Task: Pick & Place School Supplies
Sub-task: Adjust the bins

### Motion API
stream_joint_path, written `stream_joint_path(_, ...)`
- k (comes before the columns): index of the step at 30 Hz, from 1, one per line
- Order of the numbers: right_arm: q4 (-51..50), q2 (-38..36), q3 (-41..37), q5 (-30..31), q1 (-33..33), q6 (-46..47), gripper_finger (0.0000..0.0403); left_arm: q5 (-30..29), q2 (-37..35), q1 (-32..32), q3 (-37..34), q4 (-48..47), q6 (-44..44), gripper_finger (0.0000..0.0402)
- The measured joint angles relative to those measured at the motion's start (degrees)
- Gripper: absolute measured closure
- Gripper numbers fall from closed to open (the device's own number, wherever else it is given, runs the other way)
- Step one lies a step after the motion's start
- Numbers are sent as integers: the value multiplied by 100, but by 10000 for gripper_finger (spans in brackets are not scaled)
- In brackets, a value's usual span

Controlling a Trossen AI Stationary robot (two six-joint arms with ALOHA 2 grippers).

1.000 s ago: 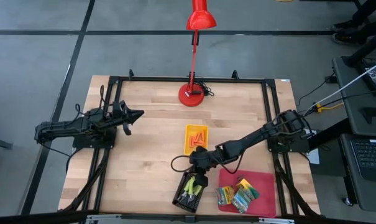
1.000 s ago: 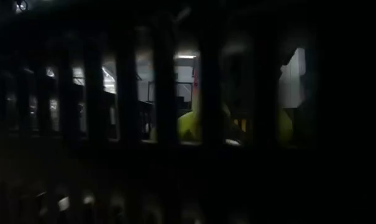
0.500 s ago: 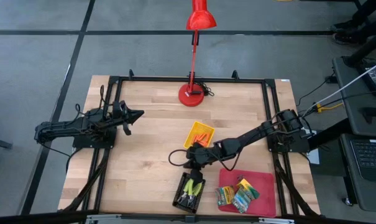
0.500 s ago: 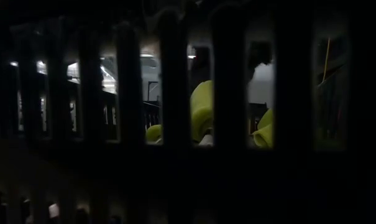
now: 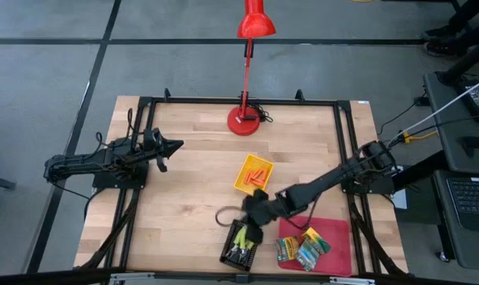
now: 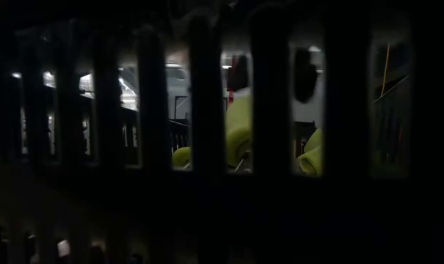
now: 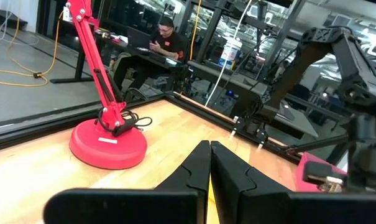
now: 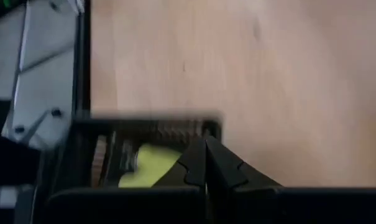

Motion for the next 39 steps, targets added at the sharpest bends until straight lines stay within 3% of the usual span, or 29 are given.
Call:
stream_joint_path(12,-627,-4,-2,-67,576,1026,402,0,0,0,0,4,0,395)
stream_joint_path(39,-1061,103,-4,-168,251,579,402,0,0,0,0,1,0,395)
